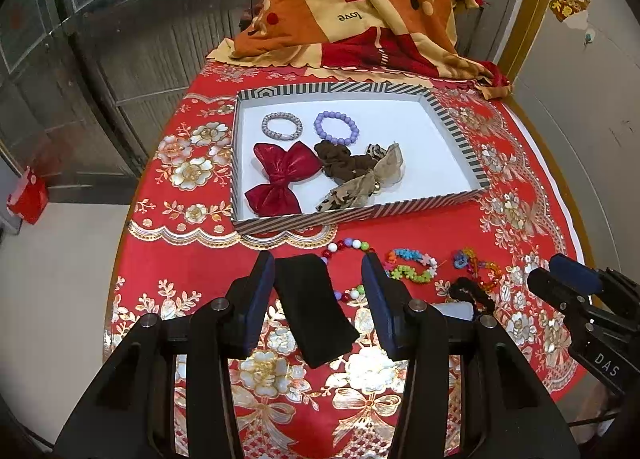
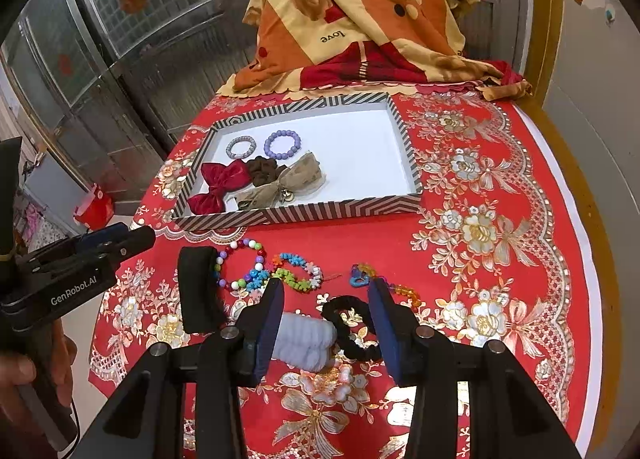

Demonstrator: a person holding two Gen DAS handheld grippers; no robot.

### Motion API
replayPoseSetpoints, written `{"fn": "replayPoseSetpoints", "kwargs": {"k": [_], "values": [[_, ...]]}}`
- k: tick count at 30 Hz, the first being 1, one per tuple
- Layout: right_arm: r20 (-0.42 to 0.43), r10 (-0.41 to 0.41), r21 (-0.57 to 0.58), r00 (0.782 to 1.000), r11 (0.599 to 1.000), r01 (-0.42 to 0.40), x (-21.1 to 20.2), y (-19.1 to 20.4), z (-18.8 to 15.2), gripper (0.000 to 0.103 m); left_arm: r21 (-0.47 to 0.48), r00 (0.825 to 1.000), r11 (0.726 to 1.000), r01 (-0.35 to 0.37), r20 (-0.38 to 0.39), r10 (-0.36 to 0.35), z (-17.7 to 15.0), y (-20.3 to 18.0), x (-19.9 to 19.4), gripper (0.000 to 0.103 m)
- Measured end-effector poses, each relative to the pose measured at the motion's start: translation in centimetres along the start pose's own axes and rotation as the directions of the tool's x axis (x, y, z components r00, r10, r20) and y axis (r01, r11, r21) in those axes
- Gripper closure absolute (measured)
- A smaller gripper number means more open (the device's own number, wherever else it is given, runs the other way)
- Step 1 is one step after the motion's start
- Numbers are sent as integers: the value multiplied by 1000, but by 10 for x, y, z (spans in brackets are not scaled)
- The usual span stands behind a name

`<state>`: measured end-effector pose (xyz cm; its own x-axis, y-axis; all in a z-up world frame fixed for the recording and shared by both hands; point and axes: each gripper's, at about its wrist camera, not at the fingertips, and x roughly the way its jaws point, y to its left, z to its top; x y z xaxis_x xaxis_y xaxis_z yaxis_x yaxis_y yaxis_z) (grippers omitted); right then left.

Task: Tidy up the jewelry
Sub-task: 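Move the left tool to the black fabric hair tie while the right approaches the amber bead bracelet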

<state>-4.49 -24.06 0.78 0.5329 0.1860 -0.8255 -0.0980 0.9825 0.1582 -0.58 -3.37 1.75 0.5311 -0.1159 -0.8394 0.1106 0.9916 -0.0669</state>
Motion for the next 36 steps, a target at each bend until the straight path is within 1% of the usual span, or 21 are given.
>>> {"fn": "replayPoseSetpoints", "kwargs": {"k": [10, 18, 23, 27, 32, 33, 36], "values": [[9, 7, -6, 1000, 1000, -7, -6, 2, -2, 61, 13, 1000, 1000, 6, -6, -6, -2, -5, -2, 59], [9, -3, -2, 1000, 1000, 3, -8, -1, -3, 61, 17, 1000, 1000, 10, -9, -9, -5, -10, -3, 59], [-4, 3, 1, 1000, 1000, -3, -7, -3, -5, 58, 15, 1000, 1000, 15, -18, -14, -6, -12, -3, 59], [-13, 4, 2, 1000, 1000, -4, -6, -7, -7, 55, -33, 998, 998, 54, -41, -56, -3, 2, 0, 59], [-35, 4, 10, 999, 1000, -3, -1, -15, -14, 54, -155, 986, 980, 126, -93, -142, -4, 35, 10, 59], [-43, 6, 10, 999, 1000, -6, 2, -16, -15, 54, -178, 983, 975, 132, -107, -153, -5, 42, 14, 59], [-70, 10, 5, 998, 1000, -9, 10, -20, -21, 54, -222, 979, 968, 120, -133, -152, -9, 56, 22, 58]]}}
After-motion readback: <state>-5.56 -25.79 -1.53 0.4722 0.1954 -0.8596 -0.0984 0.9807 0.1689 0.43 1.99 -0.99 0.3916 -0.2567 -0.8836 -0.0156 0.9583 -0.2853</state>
